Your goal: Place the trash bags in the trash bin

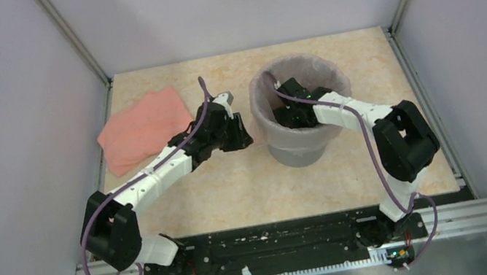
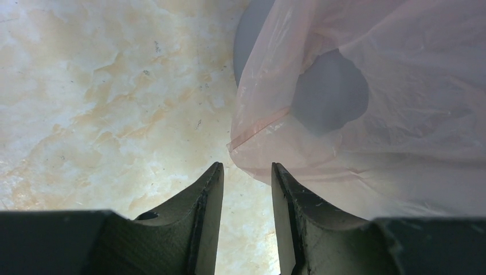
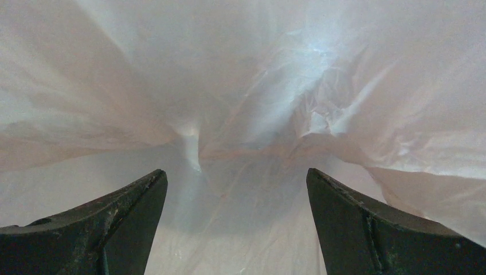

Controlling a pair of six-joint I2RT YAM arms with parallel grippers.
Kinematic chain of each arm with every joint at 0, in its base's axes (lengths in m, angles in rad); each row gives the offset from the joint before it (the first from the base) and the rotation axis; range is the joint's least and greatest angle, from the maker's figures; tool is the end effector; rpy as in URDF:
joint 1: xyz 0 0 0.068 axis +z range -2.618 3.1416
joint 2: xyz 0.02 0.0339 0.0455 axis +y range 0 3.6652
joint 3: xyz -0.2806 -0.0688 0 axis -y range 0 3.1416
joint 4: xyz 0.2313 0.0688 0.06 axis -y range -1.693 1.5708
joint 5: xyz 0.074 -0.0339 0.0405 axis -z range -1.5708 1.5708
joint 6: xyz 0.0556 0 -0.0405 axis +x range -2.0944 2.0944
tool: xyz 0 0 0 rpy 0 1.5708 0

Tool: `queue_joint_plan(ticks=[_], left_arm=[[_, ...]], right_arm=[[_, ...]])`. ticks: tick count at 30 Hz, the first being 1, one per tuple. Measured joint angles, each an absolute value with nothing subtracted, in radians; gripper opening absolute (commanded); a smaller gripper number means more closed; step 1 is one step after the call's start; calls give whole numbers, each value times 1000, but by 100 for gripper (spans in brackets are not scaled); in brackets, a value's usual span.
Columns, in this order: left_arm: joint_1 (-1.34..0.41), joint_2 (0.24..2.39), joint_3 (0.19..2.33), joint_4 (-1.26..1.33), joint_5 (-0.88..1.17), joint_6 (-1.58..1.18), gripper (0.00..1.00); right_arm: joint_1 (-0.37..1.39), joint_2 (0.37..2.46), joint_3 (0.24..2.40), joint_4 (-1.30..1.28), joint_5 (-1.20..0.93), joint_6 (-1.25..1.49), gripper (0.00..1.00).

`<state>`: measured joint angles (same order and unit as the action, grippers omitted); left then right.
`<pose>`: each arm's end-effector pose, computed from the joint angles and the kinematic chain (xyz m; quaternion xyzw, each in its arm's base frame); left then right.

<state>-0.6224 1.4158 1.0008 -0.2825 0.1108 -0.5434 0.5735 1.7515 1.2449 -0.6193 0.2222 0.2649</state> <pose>0.2496 -0.1867 0.2694 0.0591 0.9032 -0.2743 0.3249 0.3065 0.1834 0.2140 -0.1248 0.9616 -0.0095 0.2443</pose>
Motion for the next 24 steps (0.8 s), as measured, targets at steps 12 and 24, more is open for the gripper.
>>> queue_joint_plan(ticks=[12,24], left_arm=[[-622,1416,1023,-291,111,-526,42],[-622,1416,1044,-292,124,-524,42]], right_arm=[[573,1739,1271,-665,190,281,88],[573,1686,1271,-679,184,293,80]])
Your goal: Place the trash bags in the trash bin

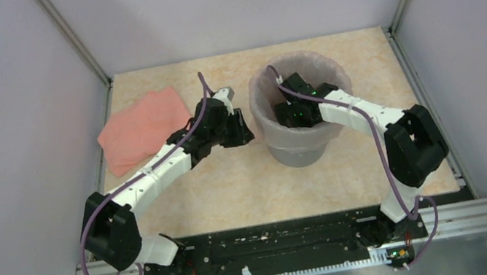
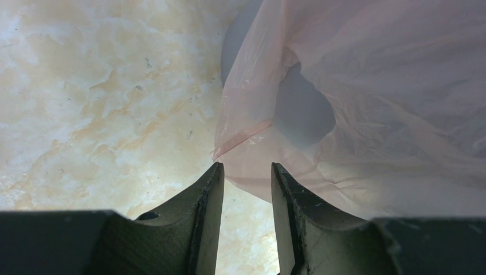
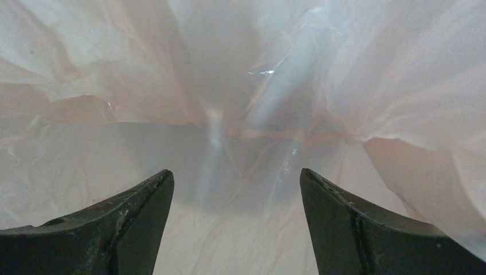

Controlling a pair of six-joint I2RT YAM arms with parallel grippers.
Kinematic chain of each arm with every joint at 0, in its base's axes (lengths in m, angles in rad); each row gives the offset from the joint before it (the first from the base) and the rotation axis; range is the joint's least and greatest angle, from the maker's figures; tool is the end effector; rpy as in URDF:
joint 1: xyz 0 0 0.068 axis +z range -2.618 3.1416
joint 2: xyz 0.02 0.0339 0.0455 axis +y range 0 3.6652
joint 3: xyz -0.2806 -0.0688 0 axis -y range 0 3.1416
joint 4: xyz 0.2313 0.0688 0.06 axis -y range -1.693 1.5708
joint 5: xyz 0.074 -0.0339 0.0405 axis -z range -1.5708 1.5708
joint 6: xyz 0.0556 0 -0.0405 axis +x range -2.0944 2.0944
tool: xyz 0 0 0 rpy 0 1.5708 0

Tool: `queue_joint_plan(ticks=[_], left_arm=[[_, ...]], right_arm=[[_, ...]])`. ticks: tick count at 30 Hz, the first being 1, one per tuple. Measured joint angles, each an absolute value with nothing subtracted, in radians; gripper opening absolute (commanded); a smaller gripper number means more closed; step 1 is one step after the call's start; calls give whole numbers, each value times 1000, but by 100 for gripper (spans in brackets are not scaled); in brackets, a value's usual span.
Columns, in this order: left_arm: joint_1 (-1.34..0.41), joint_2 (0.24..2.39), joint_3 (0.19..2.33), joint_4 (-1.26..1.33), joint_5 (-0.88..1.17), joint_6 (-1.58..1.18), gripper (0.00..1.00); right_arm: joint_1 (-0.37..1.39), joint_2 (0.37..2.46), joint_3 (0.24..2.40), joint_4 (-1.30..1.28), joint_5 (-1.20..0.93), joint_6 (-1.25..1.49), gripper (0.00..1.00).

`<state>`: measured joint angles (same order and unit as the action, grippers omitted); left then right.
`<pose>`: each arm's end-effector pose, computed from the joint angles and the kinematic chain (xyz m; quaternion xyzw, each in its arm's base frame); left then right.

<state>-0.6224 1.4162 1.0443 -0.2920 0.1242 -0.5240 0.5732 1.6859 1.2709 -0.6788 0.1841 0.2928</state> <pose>0.2526 -0.1897 0.2830 0.0713 0.8948 -0.2840 0.3371 0.2972 0.1797 0.2396 -0.1137 0.9611 0.0176 0.2510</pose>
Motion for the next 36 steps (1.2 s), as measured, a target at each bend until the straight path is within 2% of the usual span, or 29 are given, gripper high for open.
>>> queue_joint_plan(ticks=[36], left_arm=[[-689,1485,1057,-260,163,-524,41]], right_arm=[[615,1684,1351,-780,182,364,77]])
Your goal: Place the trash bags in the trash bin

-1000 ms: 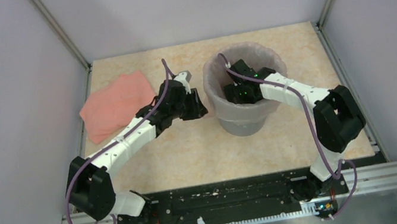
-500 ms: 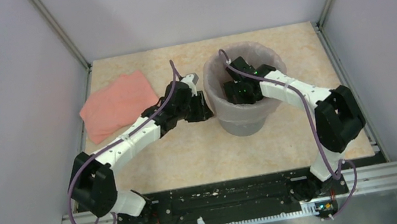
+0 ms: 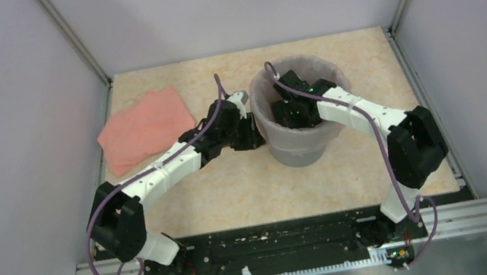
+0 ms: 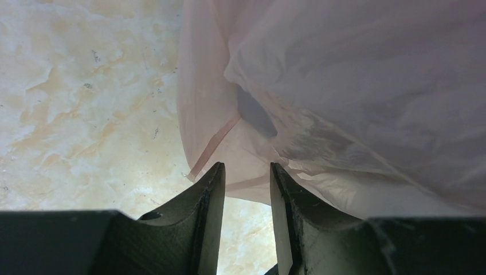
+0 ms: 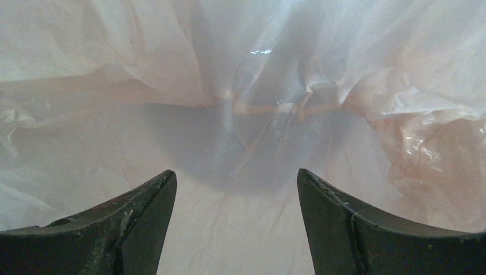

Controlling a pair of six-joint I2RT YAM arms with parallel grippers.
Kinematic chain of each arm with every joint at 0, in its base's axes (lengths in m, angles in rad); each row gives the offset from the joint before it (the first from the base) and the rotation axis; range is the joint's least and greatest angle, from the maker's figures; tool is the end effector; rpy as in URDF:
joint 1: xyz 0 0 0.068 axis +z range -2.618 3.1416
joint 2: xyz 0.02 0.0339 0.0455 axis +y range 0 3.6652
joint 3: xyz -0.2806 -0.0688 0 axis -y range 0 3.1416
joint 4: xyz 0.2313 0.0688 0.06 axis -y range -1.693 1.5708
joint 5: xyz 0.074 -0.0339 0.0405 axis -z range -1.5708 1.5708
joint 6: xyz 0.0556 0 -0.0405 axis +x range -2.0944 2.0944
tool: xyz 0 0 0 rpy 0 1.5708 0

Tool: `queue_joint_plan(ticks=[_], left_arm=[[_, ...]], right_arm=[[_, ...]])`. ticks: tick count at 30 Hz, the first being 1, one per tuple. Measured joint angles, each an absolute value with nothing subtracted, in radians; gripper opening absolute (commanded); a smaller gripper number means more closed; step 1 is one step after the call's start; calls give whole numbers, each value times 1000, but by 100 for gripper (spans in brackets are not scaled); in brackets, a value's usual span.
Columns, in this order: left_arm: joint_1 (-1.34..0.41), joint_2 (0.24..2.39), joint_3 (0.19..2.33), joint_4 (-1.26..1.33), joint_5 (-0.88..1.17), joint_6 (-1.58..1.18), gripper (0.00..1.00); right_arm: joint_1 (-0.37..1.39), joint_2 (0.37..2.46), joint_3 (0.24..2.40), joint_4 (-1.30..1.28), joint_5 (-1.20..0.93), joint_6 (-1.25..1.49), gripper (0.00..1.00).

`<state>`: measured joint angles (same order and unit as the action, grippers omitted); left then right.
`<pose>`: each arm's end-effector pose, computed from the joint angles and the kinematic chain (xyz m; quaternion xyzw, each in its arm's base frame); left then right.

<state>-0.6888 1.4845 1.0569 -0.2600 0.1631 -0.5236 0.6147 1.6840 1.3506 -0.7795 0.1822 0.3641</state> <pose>0.2496 -0.2172 0.2699 0.1090 0.8951 -0.3032 0.3081 0.2891 0.1918 0.2579 -0.1007 0.9648 0.0280 0.2411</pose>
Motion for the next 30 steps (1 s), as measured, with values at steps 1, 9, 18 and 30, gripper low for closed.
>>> queue_joint_plan(ticks=[1,9,18,30], left_arm=[[-690,1485,1057,-260,163,-524,41],[-691,1485,1068,-263,134,-524,42],[-692,1495,1083,-274,100,-525,43],[-693,1496,1085,-301,63,-528,51]], right_arm=[[615,1682,1351,-784,183,364,76],[615,1613,1398,-823,186,364,76],[615,1528,1443,-850,186,368,76],[615,1388,1499,-852,156,367,77]])
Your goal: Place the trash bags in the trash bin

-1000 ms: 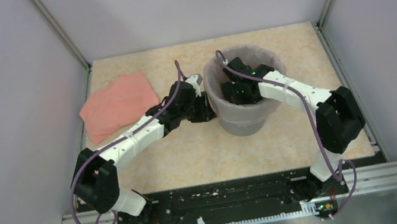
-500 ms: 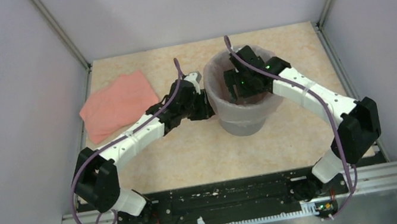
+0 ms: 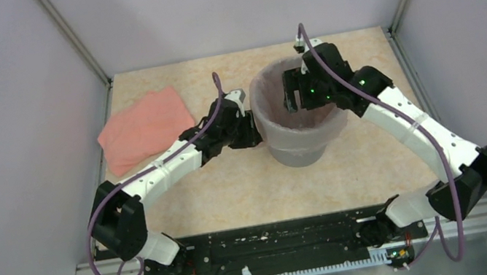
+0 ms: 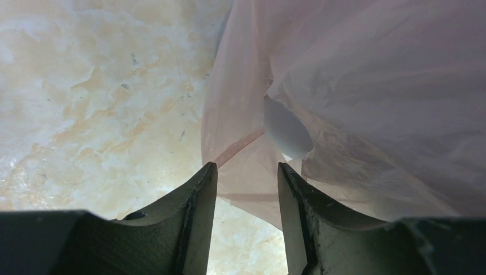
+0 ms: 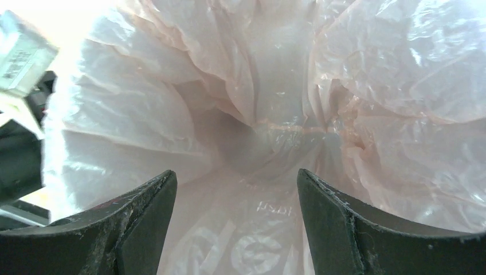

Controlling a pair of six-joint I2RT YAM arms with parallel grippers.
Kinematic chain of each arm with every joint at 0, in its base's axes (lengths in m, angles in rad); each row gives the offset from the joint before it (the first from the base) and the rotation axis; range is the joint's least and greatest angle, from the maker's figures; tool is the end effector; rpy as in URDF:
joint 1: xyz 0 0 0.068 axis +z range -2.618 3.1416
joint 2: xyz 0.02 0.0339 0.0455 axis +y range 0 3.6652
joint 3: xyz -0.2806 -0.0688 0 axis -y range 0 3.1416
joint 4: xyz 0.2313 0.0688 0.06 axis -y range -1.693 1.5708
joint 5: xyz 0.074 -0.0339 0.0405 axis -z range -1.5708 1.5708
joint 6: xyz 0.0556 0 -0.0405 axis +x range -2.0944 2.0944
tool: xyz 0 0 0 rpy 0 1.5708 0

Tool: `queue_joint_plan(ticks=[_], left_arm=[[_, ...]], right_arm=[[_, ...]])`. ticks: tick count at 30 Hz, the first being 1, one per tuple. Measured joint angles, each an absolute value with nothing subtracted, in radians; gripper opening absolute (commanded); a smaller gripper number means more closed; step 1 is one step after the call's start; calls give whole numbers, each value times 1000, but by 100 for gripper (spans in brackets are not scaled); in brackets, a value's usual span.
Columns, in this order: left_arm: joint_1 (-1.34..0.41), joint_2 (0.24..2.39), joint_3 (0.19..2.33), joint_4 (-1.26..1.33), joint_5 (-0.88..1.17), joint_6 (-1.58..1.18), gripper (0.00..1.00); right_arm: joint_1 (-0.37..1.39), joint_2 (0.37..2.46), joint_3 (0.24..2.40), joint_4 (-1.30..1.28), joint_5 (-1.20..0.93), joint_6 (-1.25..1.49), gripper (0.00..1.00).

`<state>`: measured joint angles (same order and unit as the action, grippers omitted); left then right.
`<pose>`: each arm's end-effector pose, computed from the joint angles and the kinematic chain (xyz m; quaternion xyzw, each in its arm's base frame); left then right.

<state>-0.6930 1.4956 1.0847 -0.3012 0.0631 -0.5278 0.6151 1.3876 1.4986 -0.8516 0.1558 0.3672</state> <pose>0.2539 -0.2154 0.2713 0.0881 0.9046 -0.2620 0.3245 0.2396 0.1587 0.3877 -0.0816 0.9092 0.1268 0.3881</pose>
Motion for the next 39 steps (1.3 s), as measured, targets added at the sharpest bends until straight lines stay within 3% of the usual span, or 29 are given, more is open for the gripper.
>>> queue_joint_plan(ticks=[14,19,23,29,34,39], left_arm=[[-693,1439,1094,-324,2,-529,53],[-693,1431,1113,-350,-21,-529,54],[-693,1402,1143,-393,-69,-518,55],[-681,1312,1222,-461,-149,-493,59],[-673,1284,1324,-492,-168,-475,68],[-673,1329,1445,-486,-125,-464,72]], right_arm=[[655,1246,1508,-811,96,359,78],[776,1242,1508,-820,213,348,85],[767,1235,1528,-882,392,345,87],[589,1211,1579,-911,461,336,89],[400,1206,1564,-900,375,333,89],[342,1221,1505,-873,267,333,89]])
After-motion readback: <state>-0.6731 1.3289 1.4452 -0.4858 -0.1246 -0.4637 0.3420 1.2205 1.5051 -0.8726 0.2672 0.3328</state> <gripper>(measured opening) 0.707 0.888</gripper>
